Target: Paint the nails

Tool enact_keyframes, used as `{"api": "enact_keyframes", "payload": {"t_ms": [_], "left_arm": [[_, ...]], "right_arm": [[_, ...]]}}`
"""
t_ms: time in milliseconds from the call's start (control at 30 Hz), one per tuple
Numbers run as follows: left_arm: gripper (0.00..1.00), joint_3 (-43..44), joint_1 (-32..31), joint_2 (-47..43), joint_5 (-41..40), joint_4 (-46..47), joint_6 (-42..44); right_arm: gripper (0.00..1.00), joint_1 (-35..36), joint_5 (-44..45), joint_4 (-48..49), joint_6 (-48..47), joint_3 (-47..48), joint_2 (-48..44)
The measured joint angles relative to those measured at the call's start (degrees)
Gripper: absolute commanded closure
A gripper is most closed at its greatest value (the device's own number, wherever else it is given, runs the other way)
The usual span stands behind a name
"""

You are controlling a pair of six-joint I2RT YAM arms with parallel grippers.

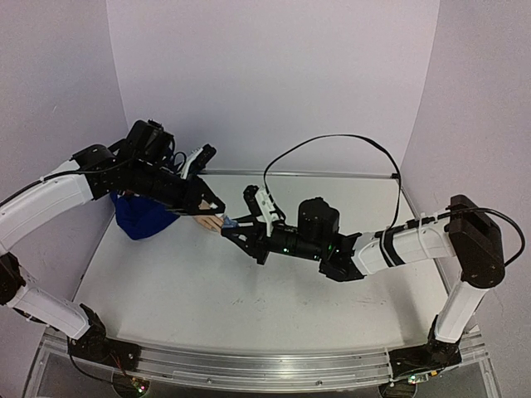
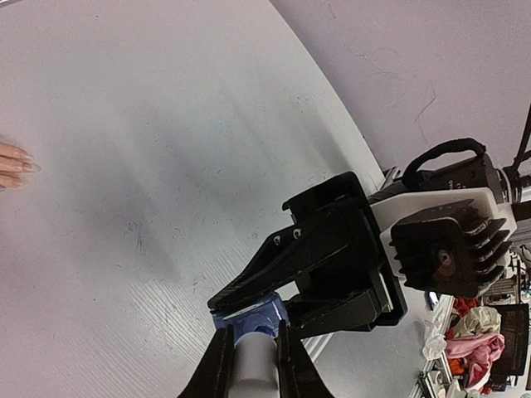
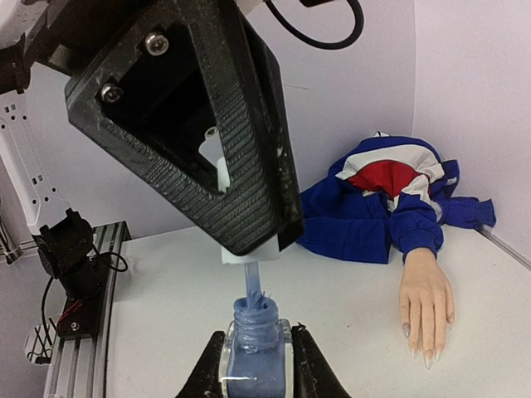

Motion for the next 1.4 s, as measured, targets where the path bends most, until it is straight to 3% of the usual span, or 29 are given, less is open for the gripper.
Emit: {"api": "enact_keyframes", "payload": {"t_ms": [1400], "left_arm": [[1.0,3.4,-2.6,2.9,-3.3,-4.7,1.6]], "right_arm": [[1.0,0.3,0.6,-1.4,-0.9,2.1,0.7]]}}
